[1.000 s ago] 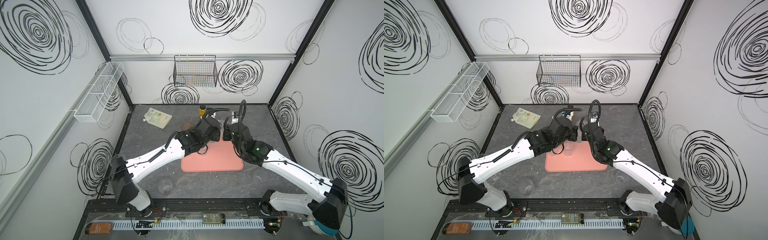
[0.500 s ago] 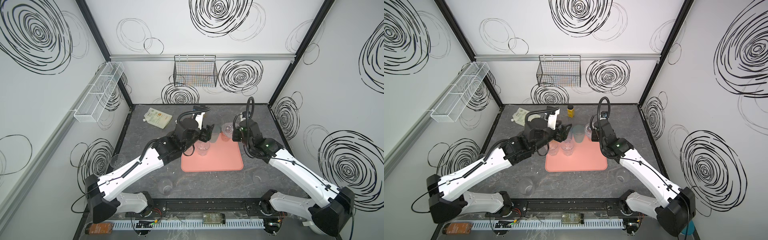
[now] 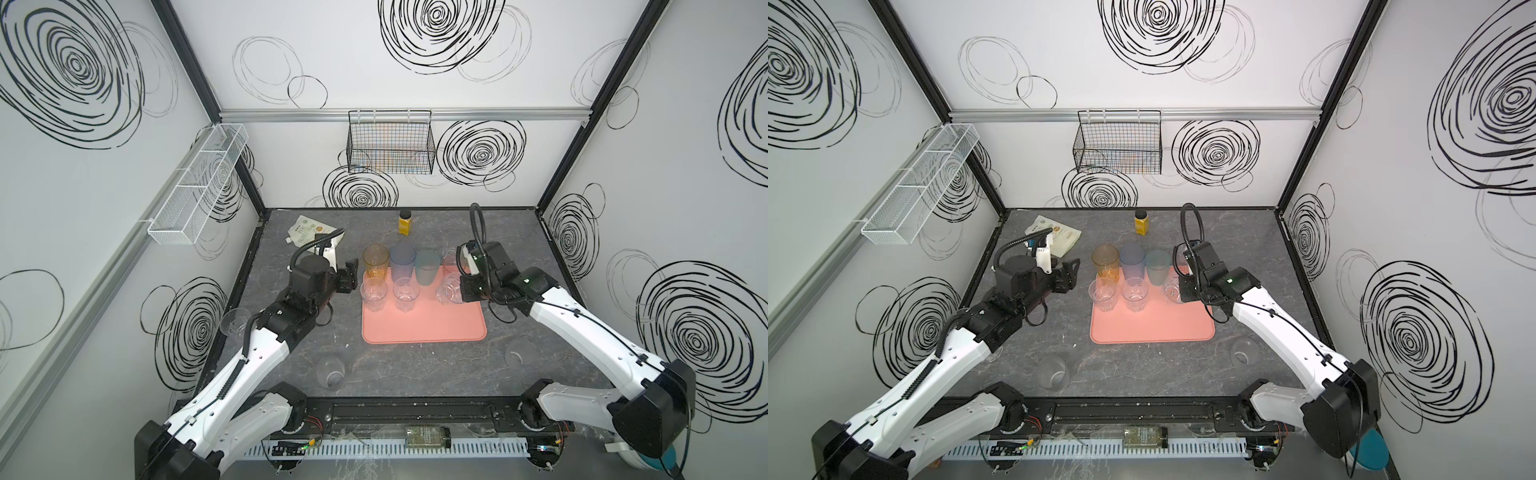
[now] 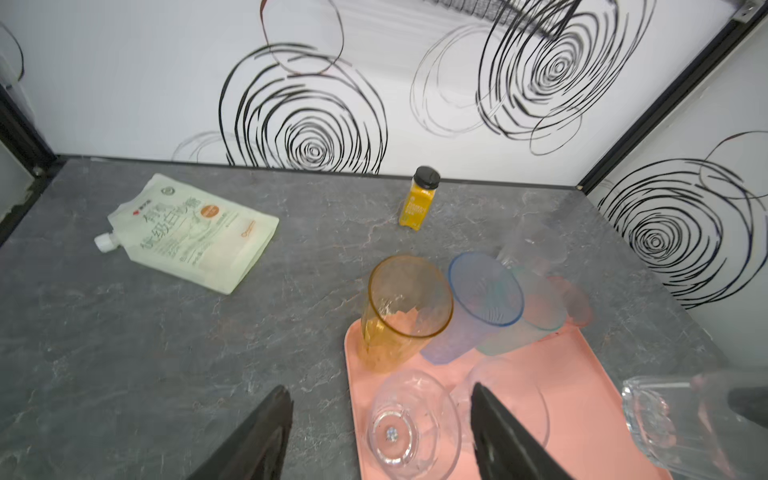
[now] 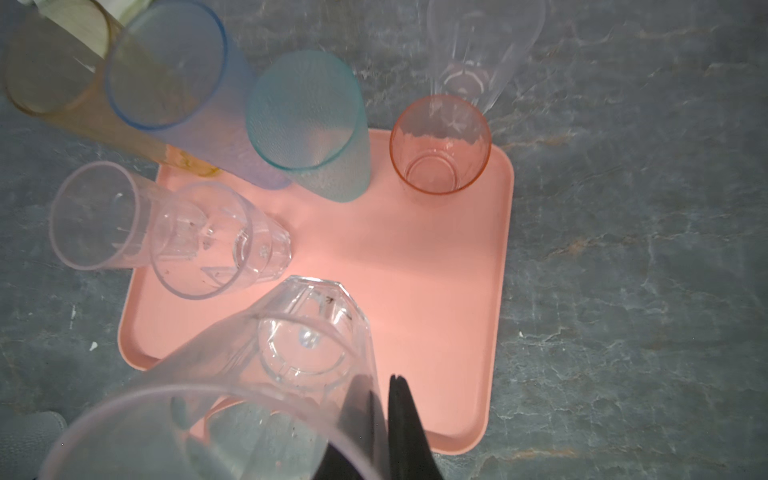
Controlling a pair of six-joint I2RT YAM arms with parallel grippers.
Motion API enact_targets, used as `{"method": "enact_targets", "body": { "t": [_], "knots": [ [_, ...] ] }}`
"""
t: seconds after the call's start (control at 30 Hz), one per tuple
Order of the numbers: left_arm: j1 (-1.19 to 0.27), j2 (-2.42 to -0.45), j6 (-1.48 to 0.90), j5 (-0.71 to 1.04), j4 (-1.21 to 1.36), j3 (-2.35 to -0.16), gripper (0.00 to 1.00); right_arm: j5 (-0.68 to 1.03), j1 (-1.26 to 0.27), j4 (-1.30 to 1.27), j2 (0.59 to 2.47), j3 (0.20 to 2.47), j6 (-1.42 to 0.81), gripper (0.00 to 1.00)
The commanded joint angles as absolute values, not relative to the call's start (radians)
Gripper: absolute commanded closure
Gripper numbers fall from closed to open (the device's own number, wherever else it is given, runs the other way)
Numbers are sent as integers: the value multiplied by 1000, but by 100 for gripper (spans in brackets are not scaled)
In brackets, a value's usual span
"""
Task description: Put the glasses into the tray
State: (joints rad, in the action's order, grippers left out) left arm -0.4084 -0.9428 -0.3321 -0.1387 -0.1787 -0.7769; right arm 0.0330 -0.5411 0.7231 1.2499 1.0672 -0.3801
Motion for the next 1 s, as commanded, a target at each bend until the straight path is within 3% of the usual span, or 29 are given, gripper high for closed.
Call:
{"method": "enact_targets", "body": {
  "t": [0.0,0.97],
  "knots": [
    [-379,-922,-378,-122,-127,-732,29,64,-537,730,1288,1055,-372,100],
    [-328,-899,-353,-111,-48,-592,30,0,-544,643,1662,1191,-360,100]
  ]
}}
